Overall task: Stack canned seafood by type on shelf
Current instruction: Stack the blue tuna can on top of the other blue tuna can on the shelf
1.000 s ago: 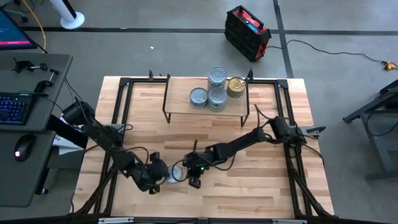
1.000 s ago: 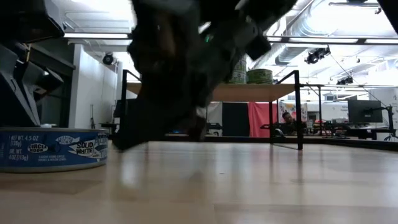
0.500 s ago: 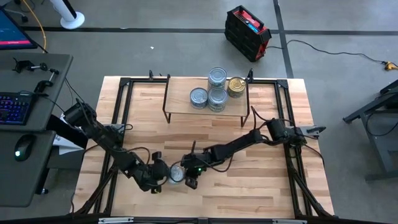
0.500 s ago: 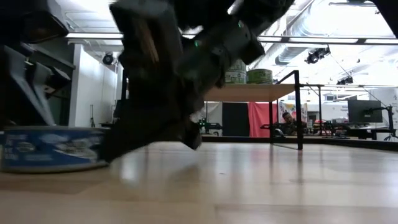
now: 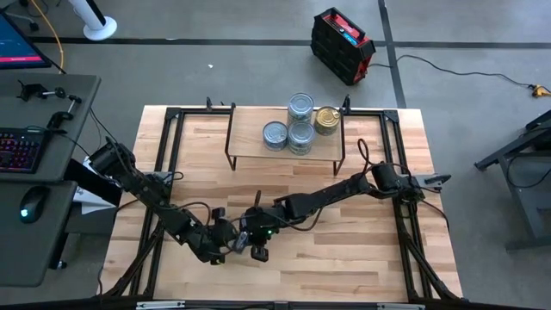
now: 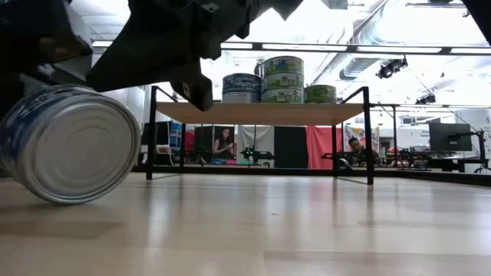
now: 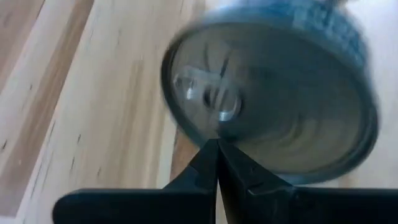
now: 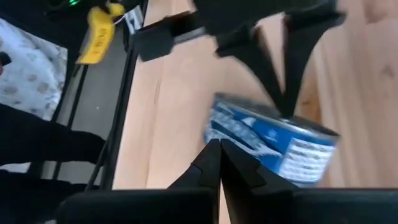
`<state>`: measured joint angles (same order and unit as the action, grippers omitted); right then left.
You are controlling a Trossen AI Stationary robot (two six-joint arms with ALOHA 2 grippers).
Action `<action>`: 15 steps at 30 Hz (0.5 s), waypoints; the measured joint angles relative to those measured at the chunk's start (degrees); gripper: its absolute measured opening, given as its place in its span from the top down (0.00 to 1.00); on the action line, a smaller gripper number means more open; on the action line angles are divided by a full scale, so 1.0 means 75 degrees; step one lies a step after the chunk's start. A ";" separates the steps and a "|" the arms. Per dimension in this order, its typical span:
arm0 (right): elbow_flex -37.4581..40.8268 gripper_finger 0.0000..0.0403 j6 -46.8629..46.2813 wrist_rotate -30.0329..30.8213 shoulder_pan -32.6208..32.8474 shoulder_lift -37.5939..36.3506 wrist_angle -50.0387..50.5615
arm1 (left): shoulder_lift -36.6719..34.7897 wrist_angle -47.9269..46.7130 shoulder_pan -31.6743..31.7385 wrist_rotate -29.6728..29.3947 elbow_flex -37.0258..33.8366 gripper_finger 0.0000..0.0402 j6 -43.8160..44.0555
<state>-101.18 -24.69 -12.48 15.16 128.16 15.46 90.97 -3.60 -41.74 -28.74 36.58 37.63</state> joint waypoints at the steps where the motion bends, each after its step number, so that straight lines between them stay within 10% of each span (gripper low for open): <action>1: -0.0038 1.00 0.0064 0.0048 -0.0013 0.0003 0.0017 | -0.0012 0.0043 0.0019 -0.0007 0.0005 1.00 0.0000; 15: -0.0136 1.00 0.1006 0.0256 -0.0112 -0.0183 0.0164 | -0.0056 -0.0177 0.0173 -0.0160 0.0026 1.00 -0.0059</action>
<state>-102.19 -17.14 -10.56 14.32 126.78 16.69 90.55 -4.93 -40.45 -29.94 36.77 37.18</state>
